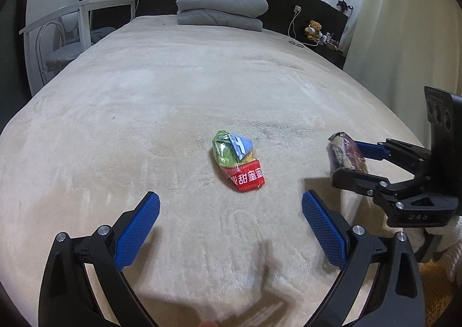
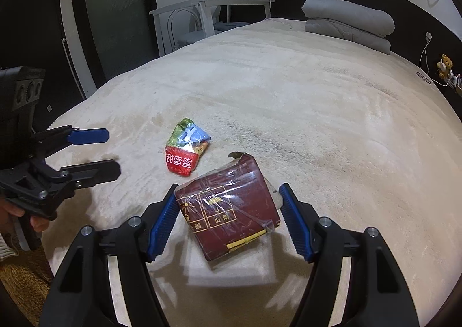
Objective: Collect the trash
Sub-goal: 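Grasp the brown package with the right gripper while the left grasps the red-green wrapper, then lift and carry the brown package and red-green wrapper down to the clear bowl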
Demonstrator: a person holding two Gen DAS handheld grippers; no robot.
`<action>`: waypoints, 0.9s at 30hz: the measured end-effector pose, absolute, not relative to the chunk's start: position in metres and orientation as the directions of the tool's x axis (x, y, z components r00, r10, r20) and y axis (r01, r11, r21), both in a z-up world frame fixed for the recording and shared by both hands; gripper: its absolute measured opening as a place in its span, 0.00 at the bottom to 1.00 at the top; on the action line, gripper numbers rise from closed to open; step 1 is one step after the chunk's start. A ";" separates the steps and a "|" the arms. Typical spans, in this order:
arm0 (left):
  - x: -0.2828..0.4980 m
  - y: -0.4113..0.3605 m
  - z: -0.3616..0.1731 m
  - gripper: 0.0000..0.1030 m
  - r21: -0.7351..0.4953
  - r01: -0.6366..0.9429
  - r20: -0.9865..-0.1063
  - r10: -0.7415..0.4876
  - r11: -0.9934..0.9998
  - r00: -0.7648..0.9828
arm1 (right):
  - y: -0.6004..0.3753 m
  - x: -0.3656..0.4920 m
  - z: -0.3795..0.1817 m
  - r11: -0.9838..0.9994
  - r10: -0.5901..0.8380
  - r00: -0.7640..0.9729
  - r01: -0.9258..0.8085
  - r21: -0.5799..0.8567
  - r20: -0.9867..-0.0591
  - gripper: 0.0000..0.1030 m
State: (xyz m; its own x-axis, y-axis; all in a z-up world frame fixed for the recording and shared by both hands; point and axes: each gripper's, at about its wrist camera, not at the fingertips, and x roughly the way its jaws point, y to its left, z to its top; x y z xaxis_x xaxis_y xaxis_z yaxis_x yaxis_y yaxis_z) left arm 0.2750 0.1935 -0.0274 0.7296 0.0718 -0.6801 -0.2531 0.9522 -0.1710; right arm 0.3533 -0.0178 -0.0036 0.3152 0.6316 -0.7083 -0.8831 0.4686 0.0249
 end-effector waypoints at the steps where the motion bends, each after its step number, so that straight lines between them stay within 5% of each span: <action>1: 0.279 0.194 -0.028 0.94 -0.164 -0.256 -0.677 0.080 0.953 0.731 | -0.021 0.353 -0.001 0.472 0.634 0.317 -0.881 0.028 -0.705 0.66; 12: 0.323 0.189 -0.041 0.93 -0.111 -0.296 -0.692 0.140 0.949 0.709 | -0.051 0.355 0.012 0.521 0.628 0.355 -0.853 0.035 -0.692 0.66; 27: 0.370 0.175 -0.068 0.56 0.016 -0.379 -0.759 0.258 0.925 0.598 | -0.070 0.362 0.012 0.539 0.619 0.370 -0.842 0.032 -0.692 0.66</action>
State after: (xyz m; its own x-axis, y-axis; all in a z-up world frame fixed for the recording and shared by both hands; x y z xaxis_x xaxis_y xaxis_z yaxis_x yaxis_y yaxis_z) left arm 0.3700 0.1746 -0.0683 0.5982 0.2584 -0.7585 -0.3795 0.9251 0.0159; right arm 0.3625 -0.0701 0.0123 0.3703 0.6195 -0.6922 -0.8415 0.5393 0.0324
